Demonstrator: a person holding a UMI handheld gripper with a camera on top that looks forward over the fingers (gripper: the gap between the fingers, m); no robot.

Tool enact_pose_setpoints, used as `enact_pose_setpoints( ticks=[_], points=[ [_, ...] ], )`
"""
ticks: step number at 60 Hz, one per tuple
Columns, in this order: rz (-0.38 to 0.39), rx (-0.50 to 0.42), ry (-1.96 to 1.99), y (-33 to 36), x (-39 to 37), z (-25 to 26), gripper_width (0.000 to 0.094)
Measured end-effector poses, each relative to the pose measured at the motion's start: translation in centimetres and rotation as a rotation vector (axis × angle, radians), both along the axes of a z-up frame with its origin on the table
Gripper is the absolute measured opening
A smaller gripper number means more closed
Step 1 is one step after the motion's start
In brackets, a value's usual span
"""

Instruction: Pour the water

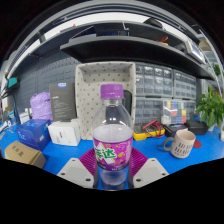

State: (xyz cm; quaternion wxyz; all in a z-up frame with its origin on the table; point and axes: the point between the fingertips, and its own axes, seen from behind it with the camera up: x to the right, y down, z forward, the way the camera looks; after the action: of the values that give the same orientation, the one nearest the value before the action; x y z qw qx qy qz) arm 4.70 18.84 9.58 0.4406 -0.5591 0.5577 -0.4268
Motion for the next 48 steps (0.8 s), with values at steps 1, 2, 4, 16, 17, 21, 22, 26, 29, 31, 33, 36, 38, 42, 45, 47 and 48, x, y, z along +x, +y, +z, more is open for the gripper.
enact_pose_setpoints(
  ticks=[1, 2, 4, 16, 17, 21, 22, 26, 29, 31, 33, 36, 38, 42, 45, 47, 48],
  points=[
    [0.003, 0.007, -0.003, -0.1, 0.0, 0.0, 0.0398],
    [0.004, 0.016, -0.006, -0.1, 0.0, 0.0, 0.0399],
    [0.01, 0.031, -0.015, -0.2, -0.1, 0.0, 0.0379],
    [0.061, 0.124, -0.001, -0.8, 0.0, 0.2, 0.037],
    [0.065, 0.139, 0.005, -0.9, 0.1, 0.2, 0.037],
    [0.093, 0.214, 0.035, -1.2, 0.4, 0.2, 0.0369],
    [0.099, 0.233, 0.043, -1.3, 0.5, 0.2, 0.0369],
    [0.111, 0.331, 0.068, -1.9, 0.9, 0.9, 0.037],
    [0.117, 0.428, 0.08, -2.6, 1.5, 1.6, 0.037],
    [0.12, 0.501, 0.089, -3.1, 1.9, 2.2, 0.037],
    [0.121, 0.574, 0.102, -3.5, 2.2, 2.9, 0.0369],
    [0.12, 0.687, 0.117, -4.5, 2.8, 3.6, 0.0371],
    [0.113, 0.76, 0.122, -5.2, 3.2, 4.1, 0.0369],
    [0.087, 0.925, 0.131, -6.7, 4.2, 5.0, 0.0368],
    [0.057, 1.048, 0.132, -8.0, 4.7, 5.9, 0.0368],
    [0.036, 1.136, 0.139, -8.8, 5.1, 6.1, 0.0368],
    [0.027, 1.177, 0.139, -9.2, 5.2, 6.3, 0.0369]
  ],
)
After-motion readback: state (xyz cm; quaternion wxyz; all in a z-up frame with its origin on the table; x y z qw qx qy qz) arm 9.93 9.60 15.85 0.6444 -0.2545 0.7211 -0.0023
